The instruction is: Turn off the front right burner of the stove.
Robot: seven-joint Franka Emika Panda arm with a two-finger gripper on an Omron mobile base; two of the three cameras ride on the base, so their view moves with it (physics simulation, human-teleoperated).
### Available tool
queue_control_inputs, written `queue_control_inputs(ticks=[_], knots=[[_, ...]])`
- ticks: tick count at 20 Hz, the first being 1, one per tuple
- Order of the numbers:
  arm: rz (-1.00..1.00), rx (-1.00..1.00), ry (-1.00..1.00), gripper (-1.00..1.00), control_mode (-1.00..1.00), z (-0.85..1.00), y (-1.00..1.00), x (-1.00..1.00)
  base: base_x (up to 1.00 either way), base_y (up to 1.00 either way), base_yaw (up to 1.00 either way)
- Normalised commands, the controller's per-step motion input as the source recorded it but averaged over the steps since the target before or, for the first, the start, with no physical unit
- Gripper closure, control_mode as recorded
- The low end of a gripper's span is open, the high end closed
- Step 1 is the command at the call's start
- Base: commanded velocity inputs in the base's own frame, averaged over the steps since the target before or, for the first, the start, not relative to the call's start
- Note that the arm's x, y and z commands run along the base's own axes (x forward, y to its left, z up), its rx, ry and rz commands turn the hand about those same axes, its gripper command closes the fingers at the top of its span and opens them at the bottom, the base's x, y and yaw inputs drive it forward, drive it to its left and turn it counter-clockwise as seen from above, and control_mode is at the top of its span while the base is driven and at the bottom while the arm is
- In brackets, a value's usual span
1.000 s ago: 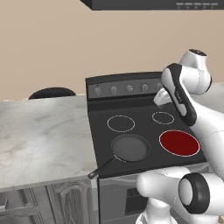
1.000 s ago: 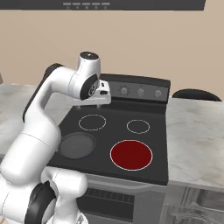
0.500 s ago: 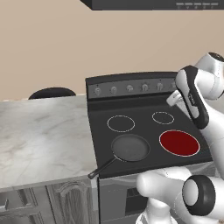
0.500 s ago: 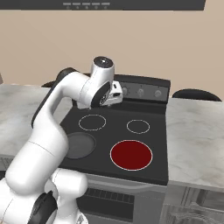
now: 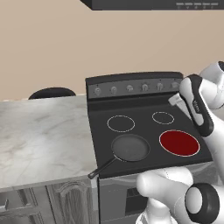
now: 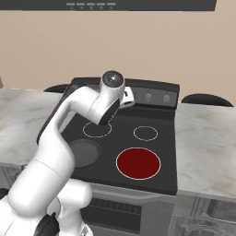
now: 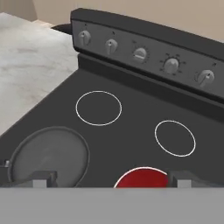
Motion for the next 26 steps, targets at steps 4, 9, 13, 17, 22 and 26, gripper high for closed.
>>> queue_control_inputs(ticks=[4, 9, 13, 17, 22, 26], knots=[[-0.12, 0.08, -0.08, -1.00, -1.00, 0.00, 0.00, 0.47, 0.00, 0.00, 0.00], [-0.14, 0.11, -0.04, -1.00, -1.00, 0.00, -0.01, 0.46, 0.00, 0.00, 0.00], [-0.16, 0.14, -0.01, -1.00, -1.00, 0.00, -0.07, 0.42, 0.00, 0.00, 0.00], [-0.17, 0.14, 0.00, -1.00, -1.00, 0.00, -0.10, 0.39, 0.00, 0.00, 0.00], [-0.15, 0.15, -0.01, -1.00, -1.00, 0.00, -0.20, 0.27, 0.00, 0.00, 0.00], [-0.12, 0.16, -0.03, -1.00, -1.00, 0.00, -0.28, 0.14, 0.00, 0.00, 0.00]])
